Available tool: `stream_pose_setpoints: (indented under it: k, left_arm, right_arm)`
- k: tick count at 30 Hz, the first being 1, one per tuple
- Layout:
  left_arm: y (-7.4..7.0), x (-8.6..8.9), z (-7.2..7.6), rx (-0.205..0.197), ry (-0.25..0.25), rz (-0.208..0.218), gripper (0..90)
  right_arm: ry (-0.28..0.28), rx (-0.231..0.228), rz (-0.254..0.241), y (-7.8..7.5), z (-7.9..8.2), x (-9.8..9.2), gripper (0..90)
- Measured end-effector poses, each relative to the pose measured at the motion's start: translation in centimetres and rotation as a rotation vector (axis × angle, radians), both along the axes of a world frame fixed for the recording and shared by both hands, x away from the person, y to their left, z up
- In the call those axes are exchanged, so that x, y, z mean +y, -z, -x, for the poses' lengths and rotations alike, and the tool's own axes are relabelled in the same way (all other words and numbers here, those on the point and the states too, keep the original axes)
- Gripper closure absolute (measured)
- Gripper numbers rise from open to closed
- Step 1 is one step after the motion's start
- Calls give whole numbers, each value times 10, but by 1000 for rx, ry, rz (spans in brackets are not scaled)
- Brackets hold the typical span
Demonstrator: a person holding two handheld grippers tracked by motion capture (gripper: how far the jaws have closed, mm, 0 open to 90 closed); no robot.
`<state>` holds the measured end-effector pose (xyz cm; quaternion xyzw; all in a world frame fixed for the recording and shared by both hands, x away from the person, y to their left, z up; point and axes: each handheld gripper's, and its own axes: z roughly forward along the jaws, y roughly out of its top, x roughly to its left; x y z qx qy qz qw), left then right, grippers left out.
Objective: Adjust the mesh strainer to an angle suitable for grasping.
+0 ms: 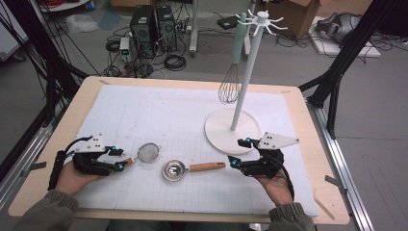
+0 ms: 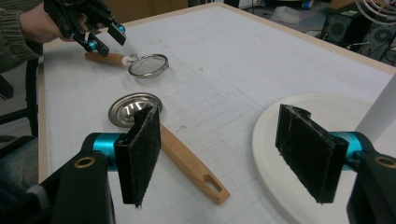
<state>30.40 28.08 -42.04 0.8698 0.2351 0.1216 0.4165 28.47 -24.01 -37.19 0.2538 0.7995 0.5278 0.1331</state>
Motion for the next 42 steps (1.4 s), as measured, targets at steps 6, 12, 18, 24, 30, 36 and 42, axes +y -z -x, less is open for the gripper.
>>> stream_pose_setpoints:
  k: [6,12,18,24,30,36,42]
  left_arm:
    - [3,0,-1,14,3,-13,512]
    - [7,2,-2,26,0,-23,524]
    - [11,4,-2,37,-2,-34,547]
    - [15,2,-2,48,5,-47,573]
    - [18,0,-2,58,12,-67,608]
    - [19,-1,-3,59,14,-76,625]
    - [19,-2,-2,56,18,-80,634]
  right_arm:
    - [2,0,1,0,0,0,305]
    - [-1,-2,7,1,0,0,305]
    - [0,0,10,2,0,0,305]
    - [2,1,14,4,0,0,304]
    - [1,6,21,6,-1,0,304]
    - [2,6,24,6,-1,1,304]
    - [2,6,22,6,0,0,304]
